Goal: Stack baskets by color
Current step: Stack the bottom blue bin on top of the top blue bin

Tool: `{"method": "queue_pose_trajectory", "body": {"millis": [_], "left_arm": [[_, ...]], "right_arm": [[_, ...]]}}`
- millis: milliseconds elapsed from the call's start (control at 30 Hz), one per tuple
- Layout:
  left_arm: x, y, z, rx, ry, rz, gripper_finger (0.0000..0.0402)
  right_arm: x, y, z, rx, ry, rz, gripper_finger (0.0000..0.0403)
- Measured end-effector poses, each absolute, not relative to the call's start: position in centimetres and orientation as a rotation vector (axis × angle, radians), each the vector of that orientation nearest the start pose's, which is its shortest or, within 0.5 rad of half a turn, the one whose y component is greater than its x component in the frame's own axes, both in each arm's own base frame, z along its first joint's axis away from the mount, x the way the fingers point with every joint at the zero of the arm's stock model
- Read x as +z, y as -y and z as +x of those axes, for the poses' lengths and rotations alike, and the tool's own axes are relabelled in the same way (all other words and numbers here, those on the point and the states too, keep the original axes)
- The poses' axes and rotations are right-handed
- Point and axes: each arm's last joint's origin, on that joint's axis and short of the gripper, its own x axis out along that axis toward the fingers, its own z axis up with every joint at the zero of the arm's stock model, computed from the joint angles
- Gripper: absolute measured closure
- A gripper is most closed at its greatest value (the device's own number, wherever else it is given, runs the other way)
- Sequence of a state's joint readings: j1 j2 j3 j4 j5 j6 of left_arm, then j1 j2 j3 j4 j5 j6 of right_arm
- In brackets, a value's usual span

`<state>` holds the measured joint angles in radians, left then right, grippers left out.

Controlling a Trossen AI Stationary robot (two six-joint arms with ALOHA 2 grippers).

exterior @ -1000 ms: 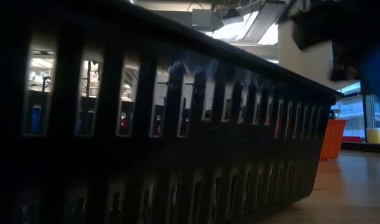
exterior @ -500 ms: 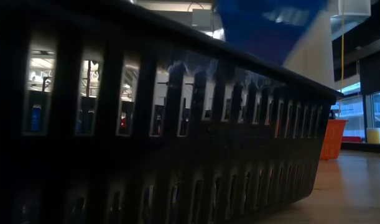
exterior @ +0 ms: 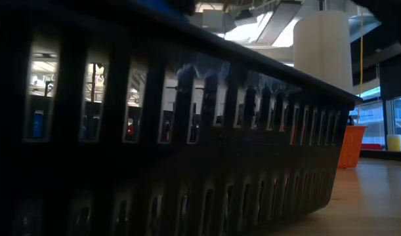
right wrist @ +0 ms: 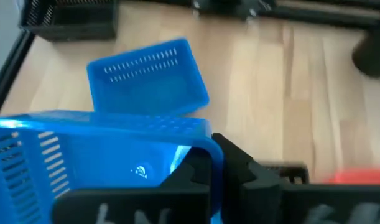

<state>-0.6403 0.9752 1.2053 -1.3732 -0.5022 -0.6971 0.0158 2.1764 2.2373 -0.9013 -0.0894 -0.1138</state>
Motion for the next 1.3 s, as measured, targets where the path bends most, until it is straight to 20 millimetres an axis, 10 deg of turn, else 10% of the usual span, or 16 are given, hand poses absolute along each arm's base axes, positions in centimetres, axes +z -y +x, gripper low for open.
{"method": "queue_pose_trajectory", "body": {"millis": [700, 1300], "left_arm": [[35.2, 6.9, 11.5, 0.211, -0.925, -0.035, 0.0325], [35.2, 6.9, 11.5, 0.211, -0.925, -0.034, 0.0325]], "right_arm": [[26.6, -1.5, 54.6, 0.37, -0.531, -0.253, 0.0403], [24.6, -0.6, 53.9, 0.389, -0.723, -0.135, 0.0403]]}}
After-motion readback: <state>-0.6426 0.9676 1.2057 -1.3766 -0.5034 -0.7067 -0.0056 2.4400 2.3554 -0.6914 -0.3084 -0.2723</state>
